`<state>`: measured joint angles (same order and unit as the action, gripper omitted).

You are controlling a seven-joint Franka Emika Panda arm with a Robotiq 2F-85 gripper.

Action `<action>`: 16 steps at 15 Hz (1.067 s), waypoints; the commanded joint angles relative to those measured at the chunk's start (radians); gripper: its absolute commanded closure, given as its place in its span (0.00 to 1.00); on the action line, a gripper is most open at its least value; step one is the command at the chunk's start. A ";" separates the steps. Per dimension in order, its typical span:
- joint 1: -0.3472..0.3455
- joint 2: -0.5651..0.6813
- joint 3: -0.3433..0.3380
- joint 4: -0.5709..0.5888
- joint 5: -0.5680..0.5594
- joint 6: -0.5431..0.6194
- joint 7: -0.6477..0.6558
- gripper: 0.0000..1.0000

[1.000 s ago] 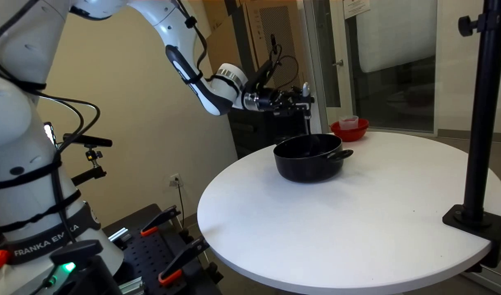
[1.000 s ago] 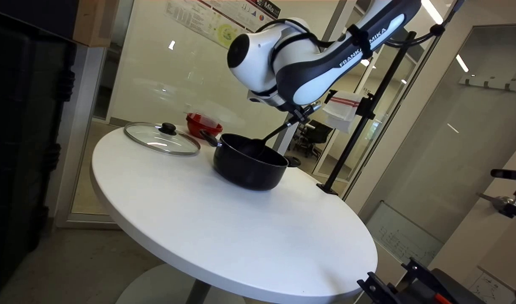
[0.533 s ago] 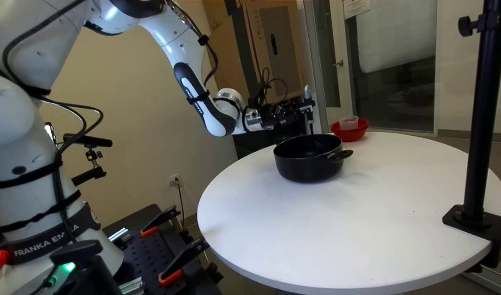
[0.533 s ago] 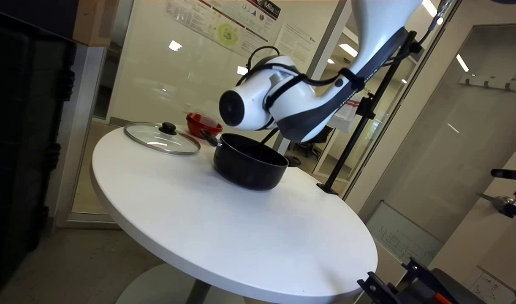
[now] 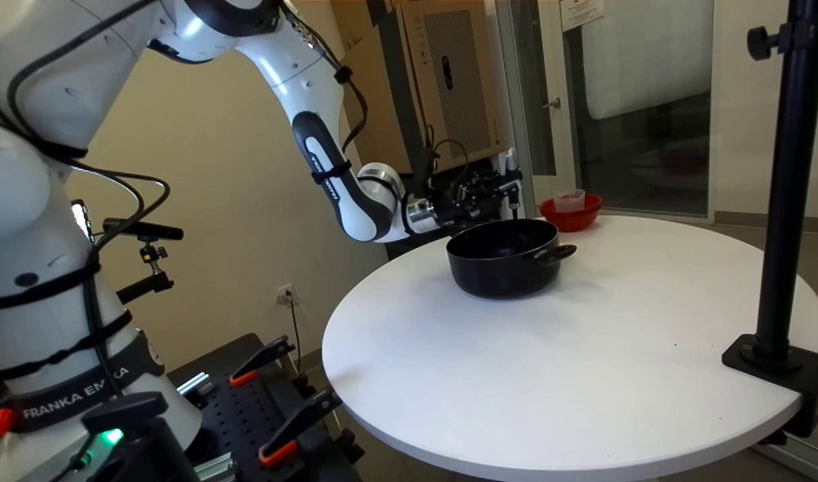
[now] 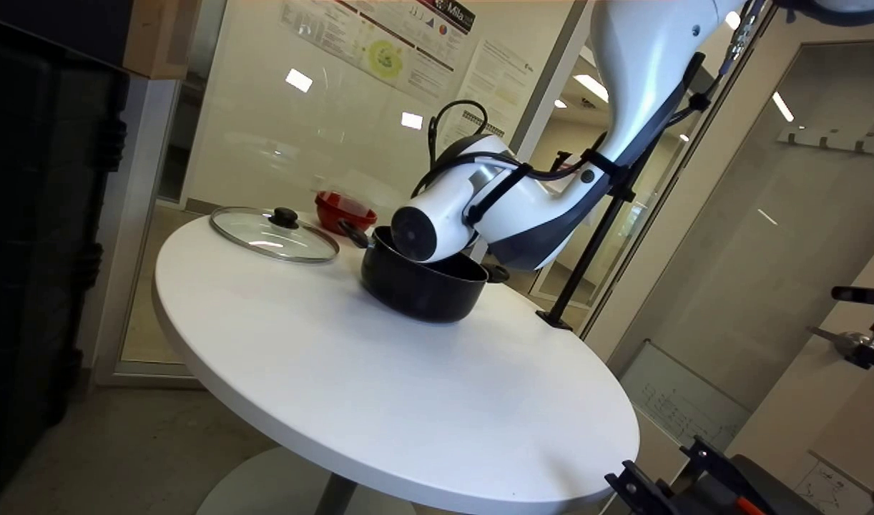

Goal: Use the spoon to mix the contents of the pot then put it back on the table

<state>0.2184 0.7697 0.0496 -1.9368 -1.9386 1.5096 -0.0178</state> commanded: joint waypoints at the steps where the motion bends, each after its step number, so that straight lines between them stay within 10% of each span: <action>1: -0.033 -0.027 0.058 -0.078 0.041 0.013 0.064 0.92; 16: -0.044 -0.183 0.188 -0.245 0.271 0.065 0.274 0.92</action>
<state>0.1942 0.6376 0.2220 -2.1380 -1.7083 1.5292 0.2615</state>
